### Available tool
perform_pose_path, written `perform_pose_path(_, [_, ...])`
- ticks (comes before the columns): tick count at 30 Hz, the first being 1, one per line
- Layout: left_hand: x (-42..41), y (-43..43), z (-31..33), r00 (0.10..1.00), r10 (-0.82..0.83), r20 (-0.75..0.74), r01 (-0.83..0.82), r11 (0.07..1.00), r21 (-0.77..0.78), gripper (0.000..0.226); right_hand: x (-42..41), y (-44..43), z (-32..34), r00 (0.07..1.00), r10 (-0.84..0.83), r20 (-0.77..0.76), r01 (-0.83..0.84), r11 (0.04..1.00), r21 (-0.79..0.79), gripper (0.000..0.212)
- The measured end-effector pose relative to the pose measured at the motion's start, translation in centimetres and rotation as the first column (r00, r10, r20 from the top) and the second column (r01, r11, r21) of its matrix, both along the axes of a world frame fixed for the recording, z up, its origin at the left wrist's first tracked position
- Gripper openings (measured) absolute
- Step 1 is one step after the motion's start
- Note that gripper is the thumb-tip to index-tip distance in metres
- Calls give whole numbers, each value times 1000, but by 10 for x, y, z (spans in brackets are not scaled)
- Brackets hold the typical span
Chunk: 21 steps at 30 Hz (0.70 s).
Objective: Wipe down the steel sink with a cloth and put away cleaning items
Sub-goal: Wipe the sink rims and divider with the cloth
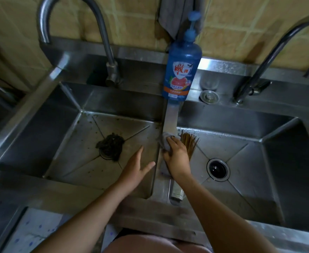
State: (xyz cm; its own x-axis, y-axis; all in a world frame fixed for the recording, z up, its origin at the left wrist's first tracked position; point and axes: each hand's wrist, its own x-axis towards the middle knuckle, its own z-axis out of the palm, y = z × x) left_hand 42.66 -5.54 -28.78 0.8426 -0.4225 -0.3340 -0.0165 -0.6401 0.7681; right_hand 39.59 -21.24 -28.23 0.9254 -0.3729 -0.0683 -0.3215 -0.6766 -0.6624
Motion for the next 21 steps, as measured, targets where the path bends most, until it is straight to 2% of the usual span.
perform_pose_path(4, [2,5,16,999,27,43,-25,999,-37,71,0,11,18,995,-35,98,18,985,169,51])
perform_pose_path(9, [16,15,43,994,93,62,-84,986,-141,80,9,30,44,981,-112,159,40,917,397,52])
perform_pose_path(13, [29,36,59,987,141,81,-121,969,-213,89,17,51,60,964,-142,225,31,900,435,52])
perform_pose_path(17, [46,66,68,988,144,62,-121,950,-289,84,29,83,73,943,-173,284,12,871,491,46])
perform_pose_path(21, [67,110,75,991,84,107,-49,953,-300,79,46,126,86,925,-248,289,68,855,514,47])
